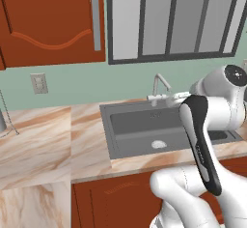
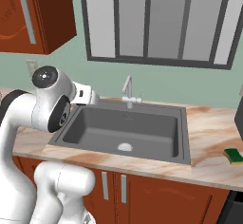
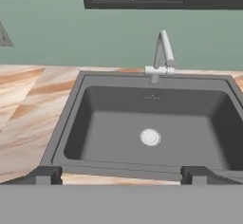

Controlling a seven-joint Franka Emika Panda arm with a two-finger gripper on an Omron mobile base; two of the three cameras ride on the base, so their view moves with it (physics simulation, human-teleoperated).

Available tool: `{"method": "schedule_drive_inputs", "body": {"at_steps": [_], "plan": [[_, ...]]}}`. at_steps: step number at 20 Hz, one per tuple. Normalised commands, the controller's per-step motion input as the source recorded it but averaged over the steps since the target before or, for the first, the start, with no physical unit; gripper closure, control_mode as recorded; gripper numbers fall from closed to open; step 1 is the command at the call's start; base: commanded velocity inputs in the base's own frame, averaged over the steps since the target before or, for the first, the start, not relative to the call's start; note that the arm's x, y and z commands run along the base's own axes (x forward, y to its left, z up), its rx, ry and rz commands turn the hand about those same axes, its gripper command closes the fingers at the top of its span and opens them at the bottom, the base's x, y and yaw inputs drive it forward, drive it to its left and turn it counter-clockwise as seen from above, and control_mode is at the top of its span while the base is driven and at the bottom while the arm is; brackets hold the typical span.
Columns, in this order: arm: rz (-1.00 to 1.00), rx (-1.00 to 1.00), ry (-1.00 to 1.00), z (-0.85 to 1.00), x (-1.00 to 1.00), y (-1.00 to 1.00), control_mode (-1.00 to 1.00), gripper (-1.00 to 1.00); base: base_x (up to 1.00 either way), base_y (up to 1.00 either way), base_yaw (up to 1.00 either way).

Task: Soak the sponge with water for a few seconds and then drop it inside the sink.

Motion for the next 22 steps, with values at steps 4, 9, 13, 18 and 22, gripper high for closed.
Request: {"method": "schedule_drive_inputs", "body": {"at_steps": [4, 9, 13, 18, 22], "plan": [[0.00, 0.00, -0.10, 0.00, -0.12, -0.10, -1.00, -1.00, 0.00, 0.00, 0.00], [0.00, 0.00, -0.10, 0.00, -0.09, -0.11, -1.00, -1.00, 0.00, 0.00, 0.00], [0.00, 0.00, -0.08, 0.00, -0.01, -0.18, -1.00, -1.00, 0.00, 0.00, 0.00], [0.00, 0.00, -0.07, 0.00, -0.02, -0.12, -1.00, -1.00, 0.00, 0.00, 0.00], [0.00, 0.00, -0.05, 0.00, -0.01, -0.11, -1.00, -1.00, 0.00, 0.00, 0.00]]}}
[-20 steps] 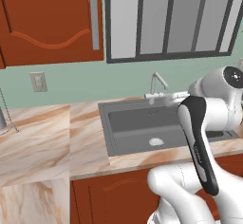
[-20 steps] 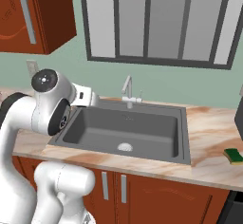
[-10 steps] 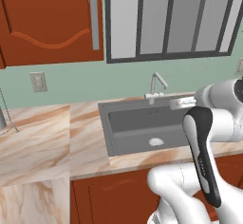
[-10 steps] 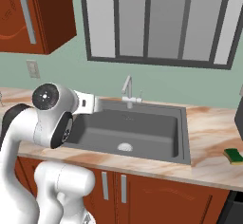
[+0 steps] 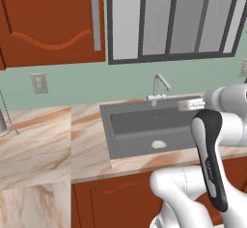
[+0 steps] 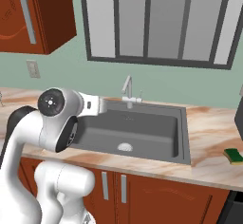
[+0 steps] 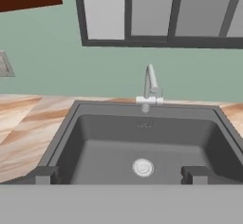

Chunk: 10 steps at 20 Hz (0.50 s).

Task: Soak the sponge with water for a few seconds and then drop it inside the sink.

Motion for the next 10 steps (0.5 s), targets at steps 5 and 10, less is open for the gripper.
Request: {"method": "schedule_drive_inputs", "body": {"at_steps": [5, 10], "plan": [[0.00, 0.00, -0.02, 0.00, -0.02, -0.12, -1.00, -1.00, 0.00, 0.00, 0.00], [0.00, 0.00, -0.01, 0.01, -0.10, -0.06, -1.00, -1.00, 0.00, 0.00, 0.00]]}}
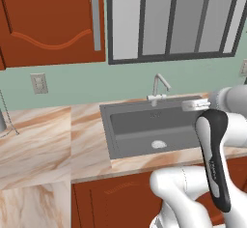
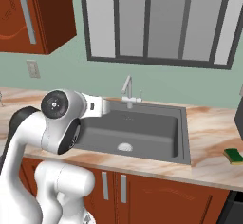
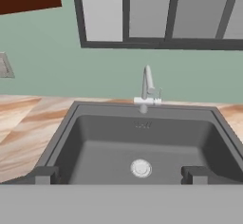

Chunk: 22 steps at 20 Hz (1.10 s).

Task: Soak the sponge with water for a few seconds and then drop it inside the sink.

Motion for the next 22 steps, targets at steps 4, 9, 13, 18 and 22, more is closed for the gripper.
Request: {"method": "schedule_drive_inputs", "body": {"at_steps": [4, 9, 13, 18, 22], "plan": [[0.00, 0.00, 0.00, 0.12, -0.30, -0.03, -1.00, -1.00, 0.00, 0.00, 0.00], [0.00, 0.00, 0.00, 0.25, -0.38, 0.00, -1.00, -1.00, 0.00, 0.00, 0.00], [0.00, 0.00, 0.00, 0.32, -0.45, 0.00, -1.00, -1.00, 0.00, 0.00, 0.00], [0.00, 0.00, 0.00, 0.28, -0.42, 0.00, -1.00, -1.00, 0.00, 0.00, 0.00], [0.00, 0.00, 0.00, 0.19, -0.33, 0.00, -1.00, -1.00, 0.00, 0.00, 0.00]]}}
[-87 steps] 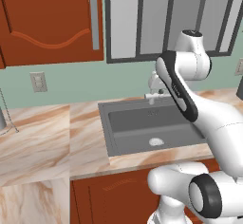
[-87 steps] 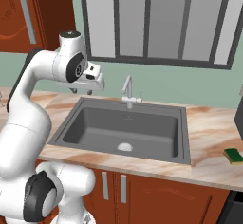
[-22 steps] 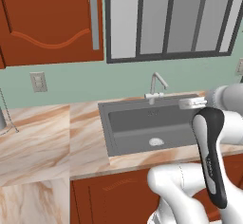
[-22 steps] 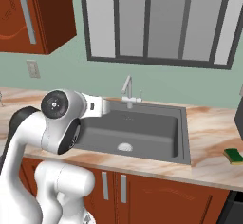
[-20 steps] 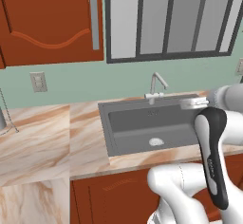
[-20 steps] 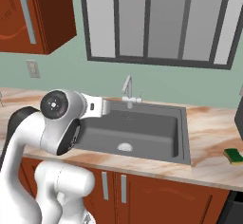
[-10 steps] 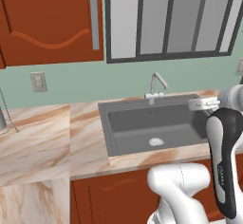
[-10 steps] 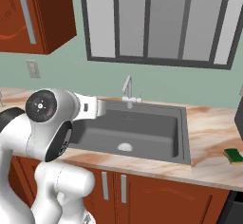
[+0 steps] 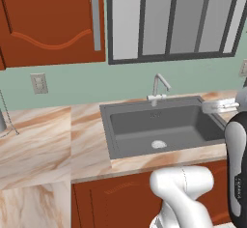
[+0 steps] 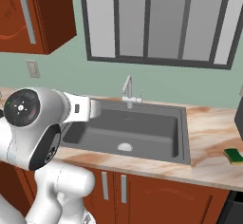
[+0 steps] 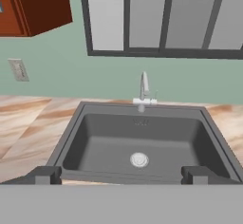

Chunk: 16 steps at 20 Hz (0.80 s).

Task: Soak the sponge with water for a few seconds and then drop it inside the sink.

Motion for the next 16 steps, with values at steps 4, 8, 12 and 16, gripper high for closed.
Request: {"method": "schedule_drive_inputs", "body": {"at_steps": [4, 8, 12, 16], "plan": [[0.00, 0.00, 0.00, 0.05, -0.14, -0.04, -1.00, -1.00, 0.00, 0.00, 0.00], [0.00, 0.00, -0.01, 0.00, -0.05, -0.10, -1.00, -1.00, 0.00, 0.00, 0.00], [0.00, 0.00, -0.04, 0.00, -0.01, -0.14, -1.00, -1.00, 0.00, 0.00, 0.00], [0.00, 0.00, -0.12, 0.00, 0.00, -0.19, -1.00, -1.00, 0.00, 0.00, 0.00]]}}
